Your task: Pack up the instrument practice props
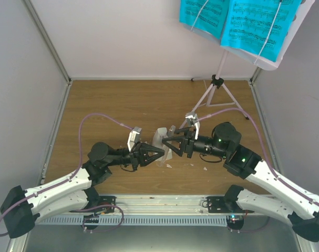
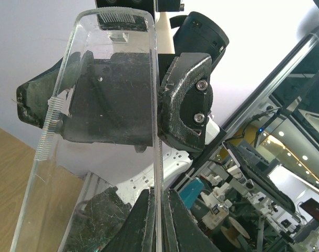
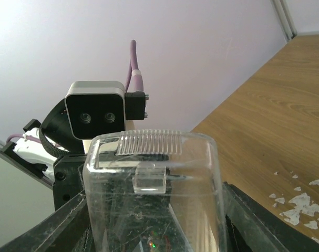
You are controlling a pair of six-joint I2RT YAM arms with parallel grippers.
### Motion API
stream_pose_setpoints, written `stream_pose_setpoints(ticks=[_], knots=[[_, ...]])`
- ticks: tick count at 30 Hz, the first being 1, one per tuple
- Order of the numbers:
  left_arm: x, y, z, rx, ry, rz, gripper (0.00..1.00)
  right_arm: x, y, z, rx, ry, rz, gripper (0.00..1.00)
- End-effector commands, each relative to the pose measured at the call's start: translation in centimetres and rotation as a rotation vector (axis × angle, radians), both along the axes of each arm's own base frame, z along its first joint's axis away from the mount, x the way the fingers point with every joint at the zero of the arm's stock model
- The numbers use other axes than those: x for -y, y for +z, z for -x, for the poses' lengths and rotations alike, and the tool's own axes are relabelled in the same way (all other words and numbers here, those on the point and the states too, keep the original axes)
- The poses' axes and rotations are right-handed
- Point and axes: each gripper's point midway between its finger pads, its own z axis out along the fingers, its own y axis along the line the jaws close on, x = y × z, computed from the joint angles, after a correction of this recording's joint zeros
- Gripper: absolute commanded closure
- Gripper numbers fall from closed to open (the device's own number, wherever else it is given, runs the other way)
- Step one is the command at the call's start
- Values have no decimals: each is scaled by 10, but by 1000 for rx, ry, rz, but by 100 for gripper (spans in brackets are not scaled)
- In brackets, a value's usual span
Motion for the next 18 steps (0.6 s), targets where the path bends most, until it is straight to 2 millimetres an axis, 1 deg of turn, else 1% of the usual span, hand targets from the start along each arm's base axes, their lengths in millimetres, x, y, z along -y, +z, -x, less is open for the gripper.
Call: stream_pose_setpoints(ticks=[1,3,4,6,7,8,9,10,13,16,18], knots=[[-5,25,-3,64,36,59,98,1,4,2,23,-7,-6,46],[-5,17,-9,41,64,33,80,6,4,-3,36,-48,-1,47],[-6,13,-13,29,84,16,69,9,4,-5,45,-72,3,48],[-9,1,-25,-7,137,-27,44,17,1,-11,71,-128,19,49],[-11,-11,-31,-41,167,-69,26,22,-5,-17,91,-173,43,49],[-14,-21,-37,-70,198,-101,13,27,-11,-22,105,-207,68,50],[-17,-31,-43,-98,226,-132,4,32,-19,-26,115,-242,99,50],[-20,-42,-48,-124,249,-165,1,37,-27,-31,123,-275,134,50],[-23,-81,-61,-201,289,-284,1,46,-49,-42,139,-348,227,50],[-24,-116,-68,-230,320,-391,1,52,-59,-47,150,-387,259,50],[-25,-132,-72,-206,336,-439,1,54,-60,-47,157,-395,251,50]])
